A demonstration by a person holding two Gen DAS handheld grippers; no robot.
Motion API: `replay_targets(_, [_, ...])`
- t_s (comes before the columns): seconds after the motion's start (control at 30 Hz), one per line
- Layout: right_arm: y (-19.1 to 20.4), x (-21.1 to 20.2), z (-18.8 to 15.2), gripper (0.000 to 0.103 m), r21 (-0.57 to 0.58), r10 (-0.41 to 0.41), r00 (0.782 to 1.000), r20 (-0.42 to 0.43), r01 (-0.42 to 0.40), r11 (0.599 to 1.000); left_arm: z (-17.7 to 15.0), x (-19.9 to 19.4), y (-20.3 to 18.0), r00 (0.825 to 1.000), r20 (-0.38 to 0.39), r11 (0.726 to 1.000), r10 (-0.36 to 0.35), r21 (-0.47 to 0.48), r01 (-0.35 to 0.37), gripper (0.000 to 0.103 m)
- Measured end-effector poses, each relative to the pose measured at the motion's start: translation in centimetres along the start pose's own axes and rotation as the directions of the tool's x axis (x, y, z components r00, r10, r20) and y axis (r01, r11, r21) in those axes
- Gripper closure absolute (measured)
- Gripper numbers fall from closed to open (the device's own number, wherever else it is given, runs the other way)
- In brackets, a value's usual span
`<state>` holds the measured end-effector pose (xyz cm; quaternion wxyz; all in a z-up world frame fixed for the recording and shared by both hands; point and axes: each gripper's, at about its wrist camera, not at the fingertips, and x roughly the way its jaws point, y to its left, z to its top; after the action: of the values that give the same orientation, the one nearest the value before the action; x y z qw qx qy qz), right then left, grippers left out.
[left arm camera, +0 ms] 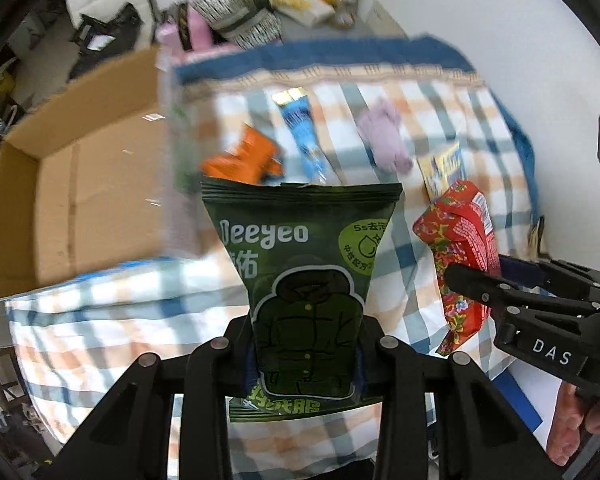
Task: Organize soft objects
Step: 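Carry both bags over the box and open both grippers to drop them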
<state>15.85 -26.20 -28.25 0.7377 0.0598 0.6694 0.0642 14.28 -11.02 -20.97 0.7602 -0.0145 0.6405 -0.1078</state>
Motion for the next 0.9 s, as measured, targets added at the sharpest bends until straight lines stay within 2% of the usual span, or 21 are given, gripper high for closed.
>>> replay_targets(0.03, [0.9, -1.2, 0.1, 0.052, -0.011, 0.013, 1.0, 0.016, -0.013, 1.0, -0.4, -1.1, 1.1, 1.0, 0.019, 1.0, -0.006, -0.01, 0.006, 0.072])
replay_targets(0.1, [1.3, -6.0, -0.1, 0.052, -0.034, 0.038, 0.999, 0.039, -0.037, 0.999, -0.3, -3.1, 2.8, 0.999, 0.051, 1.0, -0.006, -0.029, 0.007, 0.072])
replay_targets(0.17, [3.3, -8.4, 0.0, 0.052, -0.066, 0.062, 0.996, 0.063, -0.058, 0.996, -0.3, -5.4, 5.2, 0.996, 0.088, 0.999, -0.008, -0.053, 0.013, 0.072])
replay_targets(0.3, [9.1, -11.0, 1.0, 0.052, -0.14, 0.111, 0.99, 0.086, -0.098, 0.985, 0.1, -8.3, 9.7, 0.99, 0.141, 0.995, 0.006, -0.1, 0.008, 0.072])
replay_targets(0.4, [13.9, -11.5, 2.2, 0.052, -0.181, 0.137, 0.987, 0.089, -0.12, 0.976, 1.0, -9.6, 14.0, 0.986, 0.163, 0.991, 0.044, -0.133, -0.022, 0.072])
replay_targets(0.5, [18.2, -11.0, 4.1, 0.052, -0.181, 0.142, 0.986, 0.086, -0.125, 0.975, 2.6, -9.4, 18.3, 0.989, 0.143, 0.985, 0.046, -0.172, -0.021, 0.072])
replay_targets(0.63, [22.3, -8.3, 7.2, 0.052, -0.12, 0.127, 0.989, 0.07, -0.118, 0.986, 5.6, -6.8, 22.8, 0.996, 0.088, 0.977, 0.015, -0.211, 0.004, 0.072])
replay_targets(0.8, [25.2, -3.2, 11.3, 0.052, -0.027, 0.071, 0.997, 0.03, -0.07, 0.997, 9.3, -2.2, 27.4, 1.0, 0.007, 0.971, -0.019, -0.237, 0.02, 0.072])
replay_targets(0.9, [26.0, -0.1, 13.3, 0.052, 0.009, 0.039, 0.999, 0.002, -0.039, 0.999, 11.1, 0.3, 28.6, 0.999, -0.035, 0.972, -0.026, -0.235, 0.017, 0.072])
